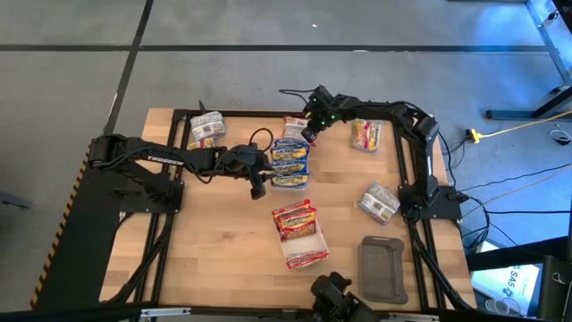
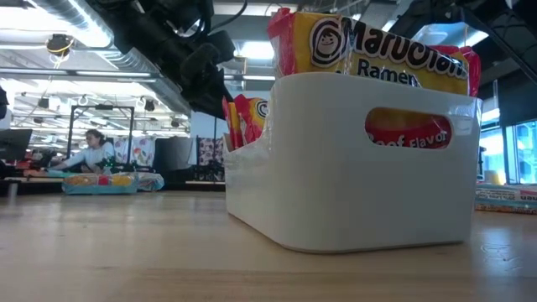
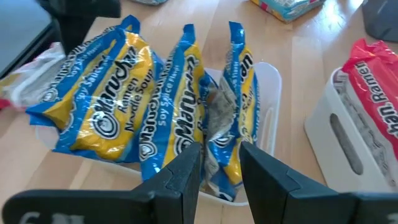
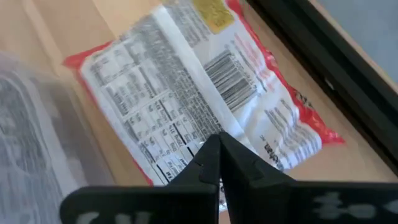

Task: Sort Maruchan noodles
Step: Put the red noodle pack into the white bin

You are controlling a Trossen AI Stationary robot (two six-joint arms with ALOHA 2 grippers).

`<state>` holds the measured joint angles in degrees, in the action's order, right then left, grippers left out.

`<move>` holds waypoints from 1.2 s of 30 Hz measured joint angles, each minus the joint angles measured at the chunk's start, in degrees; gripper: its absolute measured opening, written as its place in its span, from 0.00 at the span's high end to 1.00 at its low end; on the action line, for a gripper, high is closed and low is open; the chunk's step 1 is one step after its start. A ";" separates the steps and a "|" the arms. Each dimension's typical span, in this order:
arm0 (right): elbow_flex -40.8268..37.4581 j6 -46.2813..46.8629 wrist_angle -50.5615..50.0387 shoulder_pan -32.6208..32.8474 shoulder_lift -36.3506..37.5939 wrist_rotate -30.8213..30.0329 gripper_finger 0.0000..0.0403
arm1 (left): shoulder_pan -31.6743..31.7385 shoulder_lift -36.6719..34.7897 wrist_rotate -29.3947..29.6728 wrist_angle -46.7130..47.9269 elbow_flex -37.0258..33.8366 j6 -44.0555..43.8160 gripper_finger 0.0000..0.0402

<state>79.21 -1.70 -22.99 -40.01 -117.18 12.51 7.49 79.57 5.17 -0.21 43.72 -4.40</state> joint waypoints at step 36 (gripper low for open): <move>-18.82 -7.78 -21.73 -0.46 30.79 3.65 0.92 | -1.62 0.00 3.06 0.19 0.02 -2.99 0.74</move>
<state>60.39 -9.48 -44.72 -40.47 -86.39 16.16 5.87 79.57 8.23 -0.02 43.75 -7.40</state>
